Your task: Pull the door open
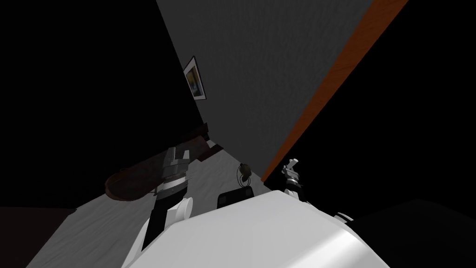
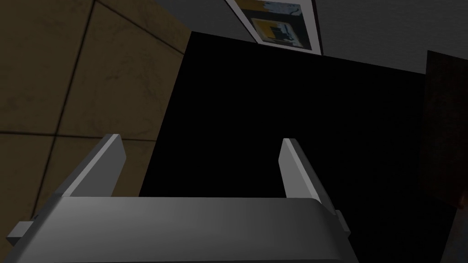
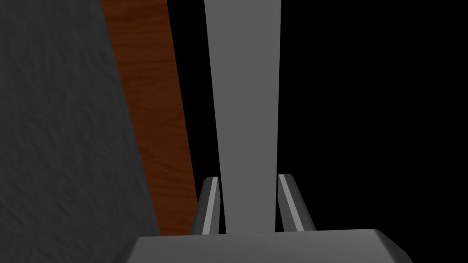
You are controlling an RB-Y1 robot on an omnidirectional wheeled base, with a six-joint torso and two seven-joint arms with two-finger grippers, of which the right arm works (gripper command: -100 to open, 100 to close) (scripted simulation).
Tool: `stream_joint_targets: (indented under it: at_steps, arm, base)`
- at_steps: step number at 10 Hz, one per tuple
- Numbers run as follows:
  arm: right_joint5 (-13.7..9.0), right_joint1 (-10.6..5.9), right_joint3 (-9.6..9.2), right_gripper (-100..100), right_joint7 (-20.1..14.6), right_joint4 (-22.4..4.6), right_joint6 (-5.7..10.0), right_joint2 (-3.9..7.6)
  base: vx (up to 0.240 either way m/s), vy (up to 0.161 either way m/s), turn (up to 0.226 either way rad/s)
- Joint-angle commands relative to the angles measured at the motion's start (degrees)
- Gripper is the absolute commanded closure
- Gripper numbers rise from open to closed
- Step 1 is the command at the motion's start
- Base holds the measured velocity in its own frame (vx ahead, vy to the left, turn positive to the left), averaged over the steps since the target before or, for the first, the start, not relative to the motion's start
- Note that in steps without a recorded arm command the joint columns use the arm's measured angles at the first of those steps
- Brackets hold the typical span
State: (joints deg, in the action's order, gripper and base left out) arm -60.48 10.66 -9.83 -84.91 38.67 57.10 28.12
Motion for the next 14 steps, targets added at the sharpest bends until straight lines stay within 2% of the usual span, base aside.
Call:
stream_joint_targets:
  at_steps: [1,5,6,11,12,14]
  arm:
    - [0.7,0.12,-1.06,100,-0.7,0.0,0.2,0.15]
    - [2.0,0.84,-3.18,100,-1.9,1.2,0.57,0.81]
    - [1.8,0.86,-2.78,100,-1.5,1.5,0.35,0.79]
    - [4.6,2.35,-7.2,100,-3.7,3.7,1.8,2.06]
    - [4.6,2.35,-7.2,100,-3.7,3.7,1.8,2.06]
    - [5.8,2.94,-8.94,100,-4.6,4.6,2.44,2.64]
  base:
    - [-0.167,0.096,0.024]
    - [-0.213,0.07,0.041]
    - [-0.089,0.03,0.017]
    - [-0.215,0.033,0.054]
    - [-0.165,0.051,0.024]
    - [-0.223,0.064,0.035]
